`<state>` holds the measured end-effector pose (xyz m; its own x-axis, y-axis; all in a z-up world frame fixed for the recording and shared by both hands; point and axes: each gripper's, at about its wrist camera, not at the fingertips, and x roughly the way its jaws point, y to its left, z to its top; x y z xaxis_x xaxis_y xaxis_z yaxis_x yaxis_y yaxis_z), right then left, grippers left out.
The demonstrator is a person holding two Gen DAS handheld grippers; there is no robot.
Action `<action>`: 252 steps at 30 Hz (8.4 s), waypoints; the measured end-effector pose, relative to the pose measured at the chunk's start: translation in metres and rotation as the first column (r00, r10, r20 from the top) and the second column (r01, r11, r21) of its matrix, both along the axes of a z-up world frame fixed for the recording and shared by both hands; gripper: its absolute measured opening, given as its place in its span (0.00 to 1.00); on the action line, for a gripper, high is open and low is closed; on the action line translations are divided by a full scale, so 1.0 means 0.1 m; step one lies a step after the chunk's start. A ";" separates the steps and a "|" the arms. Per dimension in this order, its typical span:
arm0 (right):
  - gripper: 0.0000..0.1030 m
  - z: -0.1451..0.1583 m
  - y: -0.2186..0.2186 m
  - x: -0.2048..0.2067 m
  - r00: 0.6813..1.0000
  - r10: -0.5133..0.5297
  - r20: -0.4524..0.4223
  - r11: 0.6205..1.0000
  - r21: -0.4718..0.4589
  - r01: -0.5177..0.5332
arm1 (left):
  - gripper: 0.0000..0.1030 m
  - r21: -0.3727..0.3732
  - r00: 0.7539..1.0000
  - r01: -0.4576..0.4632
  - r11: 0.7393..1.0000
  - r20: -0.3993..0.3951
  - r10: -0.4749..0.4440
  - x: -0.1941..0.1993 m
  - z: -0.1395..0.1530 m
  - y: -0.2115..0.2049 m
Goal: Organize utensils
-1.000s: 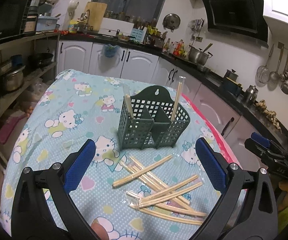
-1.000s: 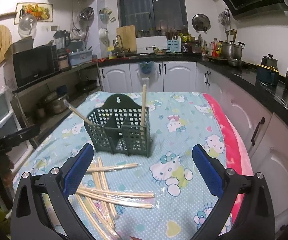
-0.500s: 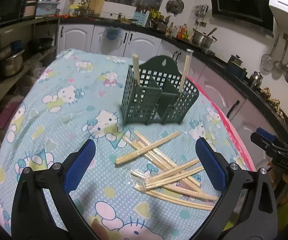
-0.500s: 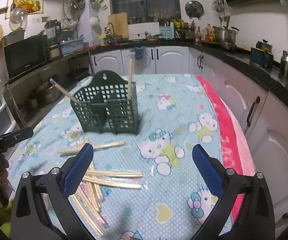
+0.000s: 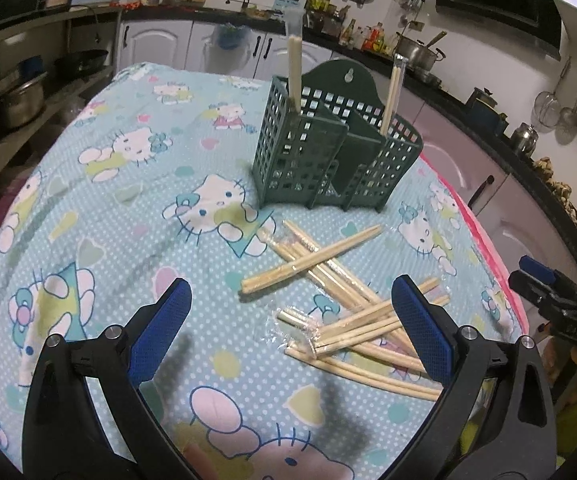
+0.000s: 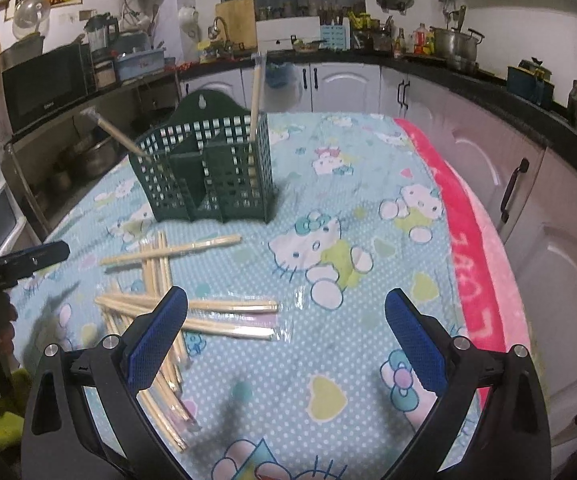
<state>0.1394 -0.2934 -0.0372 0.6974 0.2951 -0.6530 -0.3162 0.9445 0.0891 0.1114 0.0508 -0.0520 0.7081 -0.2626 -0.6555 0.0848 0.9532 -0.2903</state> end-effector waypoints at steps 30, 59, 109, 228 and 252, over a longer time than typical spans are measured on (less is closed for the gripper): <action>0.48 -0.63 0.07 0.37 0.969 0.068 -0.238 0.994 0.096 -0.047 | 0.56 -0.250 0.989 -0.039 0.967 -0.147 0.001 0.44 -0.51 0.22; 0.01 -0.51 0.02 0.37 0.979 0.087 -0.186 0.990 0.123 -0.065 | 0.09 -0.297 0.995 0.039 0.954 -0.078 -0.065 0.35 -0.33 0.17; 0.01 1.58 0.36 0.19 0.949 0.167 0.268 0.972 0.117 -0.205 | 0.03 -0.118 0.933 0.282 0.952 0.264 -0.243 0.31 1.66 -0.44; 0.72 0.79 0.38 0.12 0.984 0.163 0.075 0.974 0.145 -0.172 | 0.90 -0.098 0.991 -0.003 0.995 0.134 0.016 -0.12 0.75 0.27; 0.72 0.35 0.17 0.04 0.994 0.105 0.007 0.993 0.060 -0.105 | 0.90 -0.047 1.000 0.011 0.999 -0.013 -0.012 -0.18 0.18 0.21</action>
